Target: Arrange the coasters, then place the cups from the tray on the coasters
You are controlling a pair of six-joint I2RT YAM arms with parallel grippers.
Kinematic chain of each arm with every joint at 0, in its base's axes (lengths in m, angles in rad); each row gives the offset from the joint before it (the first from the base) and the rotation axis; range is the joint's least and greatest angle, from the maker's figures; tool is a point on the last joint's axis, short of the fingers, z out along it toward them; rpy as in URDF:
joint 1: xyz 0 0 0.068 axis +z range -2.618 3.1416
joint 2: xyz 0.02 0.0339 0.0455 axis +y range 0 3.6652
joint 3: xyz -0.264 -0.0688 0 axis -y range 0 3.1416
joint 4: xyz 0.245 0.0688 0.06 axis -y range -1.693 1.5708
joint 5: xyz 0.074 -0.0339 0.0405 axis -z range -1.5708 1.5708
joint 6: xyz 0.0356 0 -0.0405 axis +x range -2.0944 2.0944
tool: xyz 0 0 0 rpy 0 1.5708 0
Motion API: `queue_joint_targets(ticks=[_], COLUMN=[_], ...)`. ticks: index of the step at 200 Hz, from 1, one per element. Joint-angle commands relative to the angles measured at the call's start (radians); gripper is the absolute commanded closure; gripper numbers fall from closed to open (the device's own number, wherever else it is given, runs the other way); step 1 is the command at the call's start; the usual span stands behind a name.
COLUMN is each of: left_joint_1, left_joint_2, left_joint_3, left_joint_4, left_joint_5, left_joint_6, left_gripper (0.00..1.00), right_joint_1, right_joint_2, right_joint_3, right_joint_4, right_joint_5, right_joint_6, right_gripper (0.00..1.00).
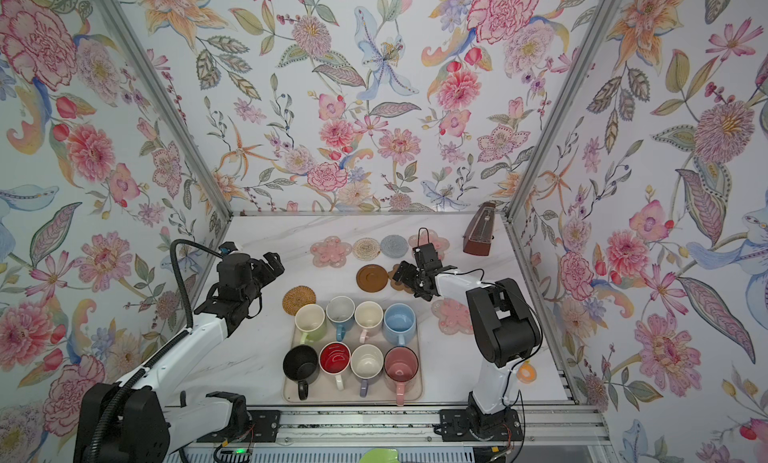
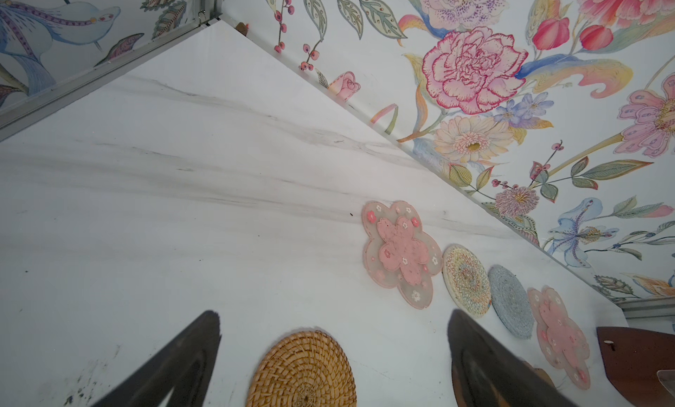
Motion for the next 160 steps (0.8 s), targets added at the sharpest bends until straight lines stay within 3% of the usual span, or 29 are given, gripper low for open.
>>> queue_joint_targets(ticks=[1,56,107,160], left_joint_1=[0.012,0.014,0.016,0.022], left_joint_2=[-0.015,-0.010,-0.004,-0.021], left_joint_3=[0.009,0.012,0.005,-0.016], left_joint_4=[-0.012,-0.016,-0.034,-0.065], left_joint_5=[-0.018,-0.011,-0.005,0.003], left_joint_6=[0.006,0.001,-0.005,0.001], left_gripper=[0.01,0.01,0.01,0.01], right_joint_1=[0.011,0.012,-0.090,-0.154], right_joint_2=[0.041,0.043,-0.043,-0.009], right_joint_3=[0.033,0.066,0.003,0.041], right_joint_4=[-0.015,-0.038,-0.073,-0.080], right_joint_5=[-0.014,-0.008,0.027,0.047], right_joint_6=[-0.014,-0.032,-0.087,-0.120], right_gripper=[0.01,0.01,0.01,0.01])
